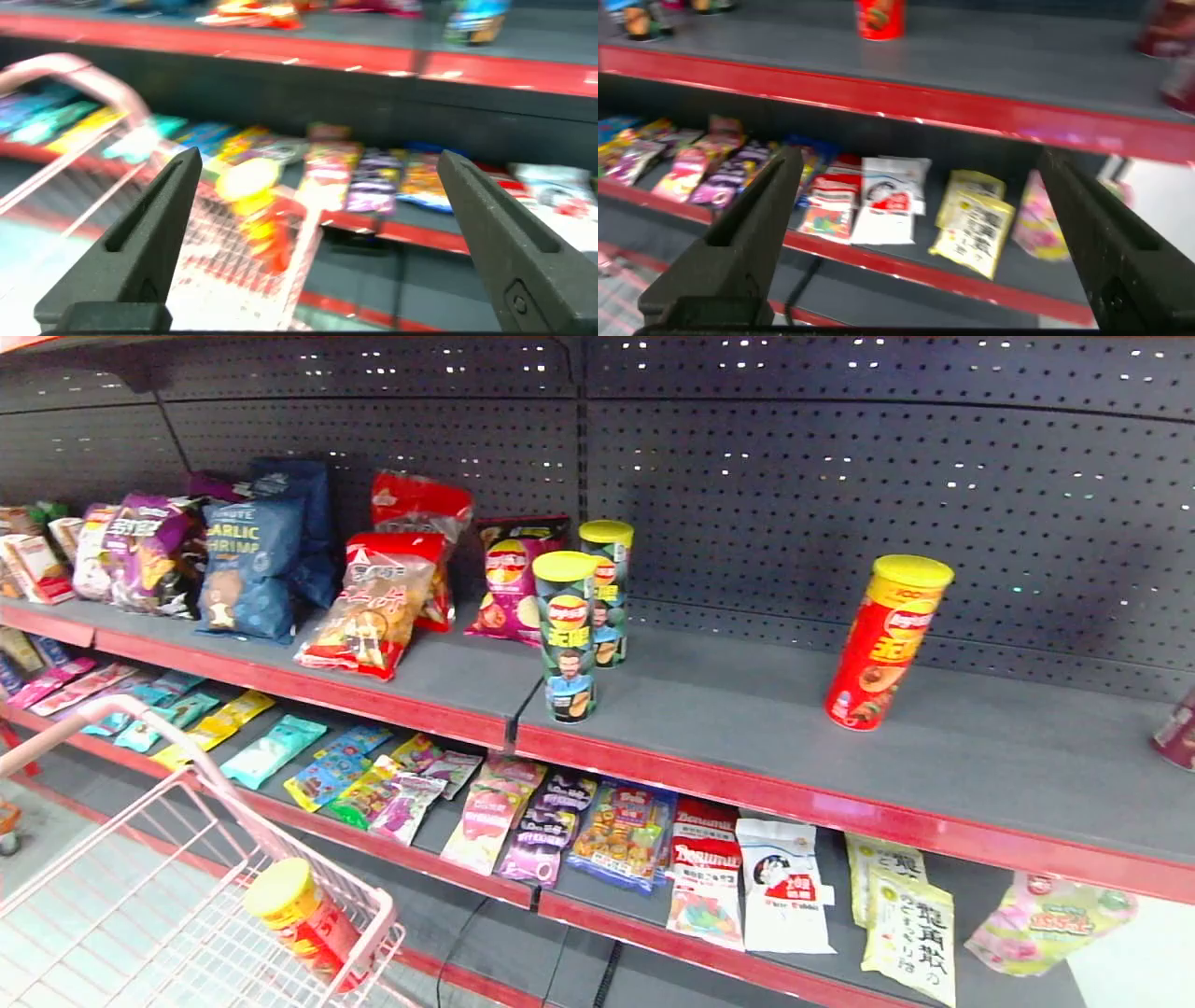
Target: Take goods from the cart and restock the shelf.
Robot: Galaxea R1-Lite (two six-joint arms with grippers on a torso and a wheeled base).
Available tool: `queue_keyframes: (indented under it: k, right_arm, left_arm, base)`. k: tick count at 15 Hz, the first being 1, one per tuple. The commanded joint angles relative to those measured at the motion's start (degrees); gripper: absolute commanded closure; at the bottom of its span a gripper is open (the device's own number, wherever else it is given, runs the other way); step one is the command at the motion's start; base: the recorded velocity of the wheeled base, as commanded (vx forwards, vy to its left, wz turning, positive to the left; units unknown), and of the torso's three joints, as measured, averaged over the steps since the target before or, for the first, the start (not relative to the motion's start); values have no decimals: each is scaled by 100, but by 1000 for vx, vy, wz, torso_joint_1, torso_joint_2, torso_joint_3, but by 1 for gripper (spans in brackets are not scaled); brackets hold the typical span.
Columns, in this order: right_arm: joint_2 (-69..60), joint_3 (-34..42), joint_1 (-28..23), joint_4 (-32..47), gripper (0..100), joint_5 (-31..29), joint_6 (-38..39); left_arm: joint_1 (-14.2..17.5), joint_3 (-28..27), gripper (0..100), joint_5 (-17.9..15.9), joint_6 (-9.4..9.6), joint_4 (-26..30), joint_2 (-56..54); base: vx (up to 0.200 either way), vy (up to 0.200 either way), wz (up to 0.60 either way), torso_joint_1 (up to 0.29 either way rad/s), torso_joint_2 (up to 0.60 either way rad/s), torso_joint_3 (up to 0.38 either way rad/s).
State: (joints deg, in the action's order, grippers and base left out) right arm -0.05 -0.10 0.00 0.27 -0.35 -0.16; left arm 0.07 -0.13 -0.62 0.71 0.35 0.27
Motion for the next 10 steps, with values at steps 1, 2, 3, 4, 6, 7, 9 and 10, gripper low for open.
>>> queue_keyframes:
  k: [1, 2, 3, 4, 6, 7, 9, 10]
  right_arm:
    - [5, 1, 0, 0, 0, 0, -2]
    - [5, 1, 0, 0, 0, 0, -2]
    - [5, 1, 0, 0, 0, 0, -2]
    - [5, 1, 0, 0, 0, 0, -2]
    - [5, 1, 0, 0, 0, 0, 7]
    - [5, 1, 0, 0, 0, 0, 7]
    - [5, 1, 0, 0, 0, 0, 7]
    - [5, 1, 0, 0, 0, 0, 7]
  left_arm:
    - [1, 5, 0, 1, 0, 0, 0]
    - [1, 5, 0, 1, 0, 0, 8]
    - [1, 5, 0, 1, 0, 0, 0]
    - [1, 5, 0, 1, 0, 0, 0]
    - [1, 5, 0, 1, 0, 0, 0]
    - [1, 5, 0, 1, 0, 0, 0]
    - [1, 5, 0, 1, 0, 0, 0]
    - [1, 5, 0, 1, 0, 0, 0]
  base:
    - [0, 0, 600, -2, 2, 7]
    - [0, 0, 600, 2, 7, 2]
    - [0, 0, 600, 2, -2, -2]
    - [0, 0, 600, 2, 2, 7]
    - [0, 0, 0, 0, 0, 0]
    - [0, 0, 0, 0, 0, 0]
    - [0, 0, 0, -40, 67, 45]
    - [0, 0, 0, -134, 305, 154]
